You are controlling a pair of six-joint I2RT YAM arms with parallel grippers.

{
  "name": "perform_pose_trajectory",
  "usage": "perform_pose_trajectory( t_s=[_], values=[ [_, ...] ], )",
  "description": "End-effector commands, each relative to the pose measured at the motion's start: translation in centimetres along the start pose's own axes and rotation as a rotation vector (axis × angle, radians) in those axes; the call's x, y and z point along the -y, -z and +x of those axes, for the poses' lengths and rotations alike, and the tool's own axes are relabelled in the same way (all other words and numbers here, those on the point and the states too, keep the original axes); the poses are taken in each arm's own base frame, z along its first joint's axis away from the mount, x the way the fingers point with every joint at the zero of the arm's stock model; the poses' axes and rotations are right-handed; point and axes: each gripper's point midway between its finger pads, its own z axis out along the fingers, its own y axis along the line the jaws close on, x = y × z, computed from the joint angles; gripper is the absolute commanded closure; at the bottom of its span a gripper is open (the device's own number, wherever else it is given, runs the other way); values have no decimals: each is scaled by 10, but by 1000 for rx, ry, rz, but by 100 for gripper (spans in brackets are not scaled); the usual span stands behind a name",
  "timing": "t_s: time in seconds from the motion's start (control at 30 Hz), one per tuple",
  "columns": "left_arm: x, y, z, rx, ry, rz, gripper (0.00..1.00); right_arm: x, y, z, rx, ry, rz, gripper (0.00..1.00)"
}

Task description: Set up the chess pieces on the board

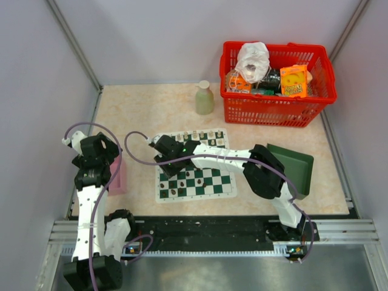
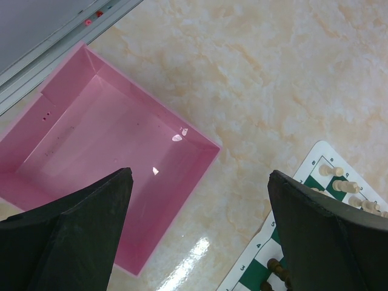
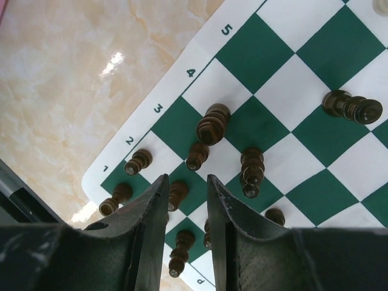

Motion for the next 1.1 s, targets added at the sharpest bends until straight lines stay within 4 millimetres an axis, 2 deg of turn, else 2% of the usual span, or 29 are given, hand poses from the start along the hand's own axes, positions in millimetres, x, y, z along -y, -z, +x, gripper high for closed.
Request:
perform_pose_trajectory(
  t_s=[0.0,0.7,1.07],
  values=[
    [2,-1,-12,45,15,8,1,-8,0,-22,63,16,1,68],
    [0,-3,-9,39,8,-2,1,-4,-15,-17,44,17,21,68],
    [0,-3,-9,39,9,-3,1,-4,-18,-15,38,19,22,72]
  ],
)
